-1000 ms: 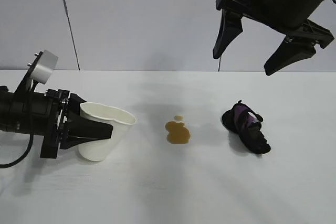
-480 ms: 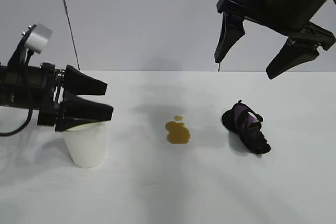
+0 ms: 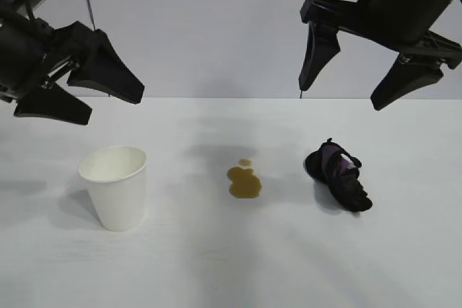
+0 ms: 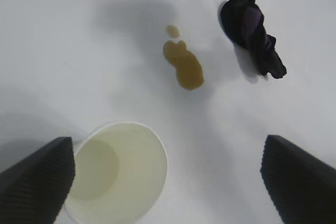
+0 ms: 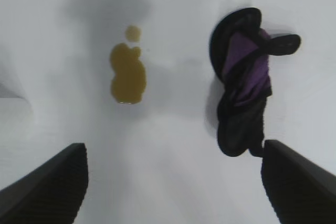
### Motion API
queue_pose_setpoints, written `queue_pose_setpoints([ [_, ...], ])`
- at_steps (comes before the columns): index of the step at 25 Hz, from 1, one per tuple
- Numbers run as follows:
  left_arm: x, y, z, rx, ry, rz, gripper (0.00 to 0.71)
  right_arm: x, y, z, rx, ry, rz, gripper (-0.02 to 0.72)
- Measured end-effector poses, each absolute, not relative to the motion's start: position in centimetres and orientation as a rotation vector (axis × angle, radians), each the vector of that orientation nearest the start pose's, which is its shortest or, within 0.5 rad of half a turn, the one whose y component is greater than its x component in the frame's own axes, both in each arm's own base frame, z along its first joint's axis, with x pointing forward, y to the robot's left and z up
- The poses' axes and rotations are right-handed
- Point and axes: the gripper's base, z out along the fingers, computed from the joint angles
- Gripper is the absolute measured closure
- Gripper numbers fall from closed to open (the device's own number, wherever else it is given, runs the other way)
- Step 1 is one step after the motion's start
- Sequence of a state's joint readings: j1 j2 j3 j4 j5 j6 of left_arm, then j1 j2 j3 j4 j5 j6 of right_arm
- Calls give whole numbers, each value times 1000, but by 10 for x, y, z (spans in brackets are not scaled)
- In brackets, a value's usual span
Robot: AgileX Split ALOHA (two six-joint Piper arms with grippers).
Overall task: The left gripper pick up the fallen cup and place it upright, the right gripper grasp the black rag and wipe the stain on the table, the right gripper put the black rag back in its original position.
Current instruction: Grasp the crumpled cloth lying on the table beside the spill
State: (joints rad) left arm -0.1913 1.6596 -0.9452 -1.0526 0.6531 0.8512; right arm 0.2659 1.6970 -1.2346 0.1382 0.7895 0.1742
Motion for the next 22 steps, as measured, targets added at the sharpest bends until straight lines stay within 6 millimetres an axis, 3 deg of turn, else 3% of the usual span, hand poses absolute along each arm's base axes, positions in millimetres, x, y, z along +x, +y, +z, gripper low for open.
queue_pose_setpoints([
  [8, 313, -111, 218, 300, 2539, -810, 17, 364, 101, 176, 47, 2827, 160, 87],
  [13, 312, -111, 217, 301, 2542, -812, 17, 372, 101, 145, 63, 2857, 120, 153],
  [16, 312, -111, 217, 301, 2543, -813, 17, 374, 101, 133, 90, 2867, 107, 276],
  [22, 312, -111, 217, 302, 2543, -813, 17, 376, 101, 121, 122, 2878, 104, 595],
])
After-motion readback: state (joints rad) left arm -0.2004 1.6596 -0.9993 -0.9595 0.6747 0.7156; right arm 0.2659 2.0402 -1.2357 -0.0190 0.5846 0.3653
